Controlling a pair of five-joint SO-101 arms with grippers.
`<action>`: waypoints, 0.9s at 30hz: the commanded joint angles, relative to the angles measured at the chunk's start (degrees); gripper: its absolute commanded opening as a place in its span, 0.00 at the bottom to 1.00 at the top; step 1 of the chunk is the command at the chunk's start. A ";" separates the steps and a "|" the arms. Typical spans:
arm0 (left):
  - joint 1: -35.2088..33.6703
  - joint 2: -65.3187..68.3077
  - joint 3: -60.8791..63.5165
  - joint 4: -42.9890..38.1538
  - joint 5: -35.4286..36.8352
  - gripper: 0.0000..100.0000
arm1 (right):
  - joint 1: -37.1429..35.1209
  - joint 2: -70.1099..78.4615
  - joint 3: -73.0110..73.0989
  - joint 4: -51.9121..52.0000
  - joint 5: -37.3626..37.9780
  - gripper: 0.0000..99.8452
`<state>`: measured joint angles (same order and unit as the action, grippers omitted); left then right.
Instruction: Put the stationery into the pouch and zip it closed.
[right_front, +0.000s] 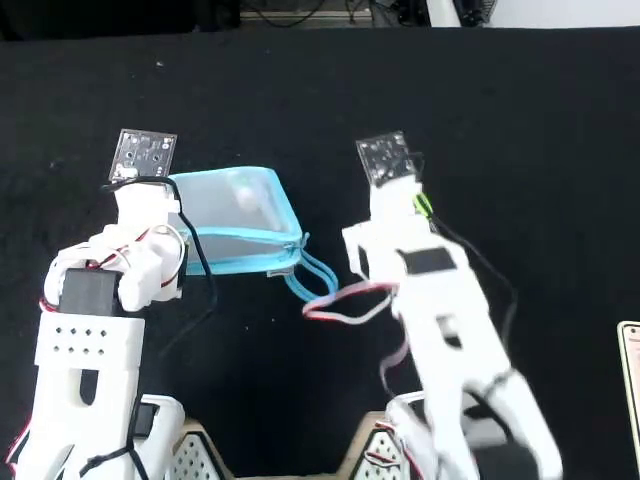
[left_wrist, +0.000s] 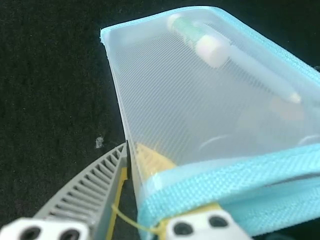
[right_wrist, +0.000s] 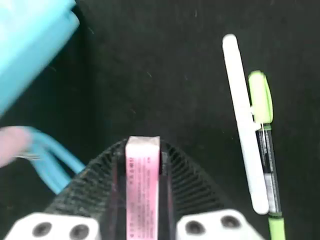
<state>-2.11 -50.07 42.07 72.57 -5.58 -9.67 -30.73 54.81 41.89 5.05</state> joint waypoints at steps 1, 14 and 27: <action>-0.04 0.35 1.80 -0.26 -0.09 0.03 | 3.87 16.13 -10.68 0.26 -0.44 0.02; -3.91 0.35 1.27 -0.35 0.18 0.03 | 7.47 44.44 -36.00 18.90 -4.31 0.02; -3.91 0.35 1.27 -0.44 0.18 0.03 | 5.45 50.68 -45.76 31.21 -4.84 0.09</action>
<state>-4.92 -50.07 42.15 72.57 -5.58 -3.08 21.05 11.38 69.93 0.66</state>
